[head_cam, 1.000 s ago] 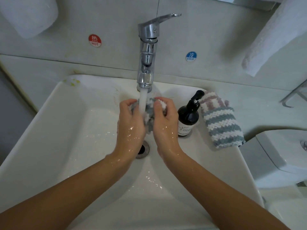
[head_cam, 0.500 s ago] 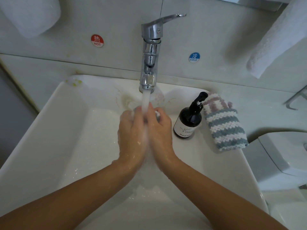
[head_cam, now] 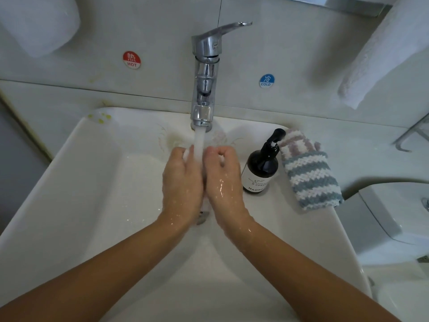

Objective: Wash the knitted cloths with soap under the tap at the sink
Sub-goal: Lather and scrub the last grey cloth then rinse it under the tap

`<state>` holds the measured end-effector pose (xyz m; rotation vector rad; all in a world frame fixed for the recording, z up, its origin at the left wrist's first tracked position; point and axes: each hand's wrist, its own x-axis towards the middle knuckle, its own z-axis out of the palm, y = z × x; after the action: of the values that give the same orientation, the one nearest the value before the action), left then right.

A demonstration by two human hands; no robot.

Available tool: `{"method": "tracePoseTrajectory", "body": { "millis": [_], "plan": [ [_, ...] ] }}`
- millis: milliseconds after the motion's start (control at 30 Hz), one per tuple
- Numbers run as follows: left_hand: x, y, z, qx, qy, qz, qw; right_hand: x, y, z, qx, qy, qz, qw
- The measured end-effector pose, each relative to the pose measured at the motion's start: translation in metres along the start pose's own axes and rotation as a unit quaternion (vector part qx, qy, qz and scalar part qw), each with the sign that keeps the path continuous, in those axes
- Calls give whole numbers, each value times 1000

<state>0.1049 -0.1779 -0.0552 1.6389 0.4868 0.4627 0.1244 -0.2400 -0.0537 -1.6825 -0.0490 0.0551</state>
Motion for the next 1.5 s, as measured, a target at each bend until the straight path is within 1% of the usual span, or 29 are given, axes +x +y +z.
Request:
{"method": "tracePoseTrajectory", "body": {
  "millis": [100, 200, 267, 333, 467, 533, 633, 700, 733, 767, 833, 933, 1000, 1067, 1133, 1233, 1367, 1433, 1500],
  "plan": [
    [0, 1, -3, 26, -28, 20, 999, 9, 0, -3, 14, 15, 12, 1000],
    [-4, -2, -1, -1, -57, 26, 998, 13, -3, -6, 40, 52, 27, 998],
    [-3, -2, 1, -6, -49, 47, 998, 16, -4, -9, 51, 76, 28, 995],
    [-3, -1, 2, -10, -31, 68, 997, 17, -5, -11, 54, 78, 23, 995],
    [-6, 0, 0, -26, -5, 70, 997, 16, -5, -9, 40, 52, 29, 997],
    [-7, 4, -2, -30, 28, 43, 998, 13, -5, -6, 29, 29, 47, 998],
    [-1, 5, -4, -25, 86, -1, 996, 7, -3, -4, 47, -39, 40, 997],
    [6, 1, -6, -14, 97, 0, 995, 2, -3, -2, 63, -92, 36, 993],
    [9, -1, -7, -2, 96, -1, 995, 0, -2, -1, 49, -102, 29, 993],
    [11, -3, -7, 10, 92, -2, 996, 0, -1, 0, 26, -100, 13, 995],
    [10, -5, -6, 26, 69, 2, 997, 1, 0, 0, -12, -69, -22, 997],
    [2, -7, -2, 53, -1, 35, 998, 8, 1, -4, 6, -5, -21, 1000],
    [-2, -6, 2, 49, -49, 52, 996, 13, 1, -8, 24, 40, -36, 998],
    [-5, -3, 6, 36, -70, 49, 996, 16, 2, -11, 26, 70, -45, 996],
    [-7, -2, 9, 31, -61, 35, 997, 14, 3, -11, 14, 73, -28, 997],
    [-10, -4, 9, 12, -22, 7, 1000, 7, 2, -6, 11, 43, 10, 999],
    [-7, -7, 4, 5, 23, 16, 1000, -2, -4, 3, 37, 0, 35, 999],
    [-7, -6, 5, -12, 35, 9, 999, -2, -4, 5, 23, 4, 37, 999],
    [-8, -5, 6, 6, 36, 15, 999, -1, -2, 5, 8, 6, 37, 999]
  ]
}}
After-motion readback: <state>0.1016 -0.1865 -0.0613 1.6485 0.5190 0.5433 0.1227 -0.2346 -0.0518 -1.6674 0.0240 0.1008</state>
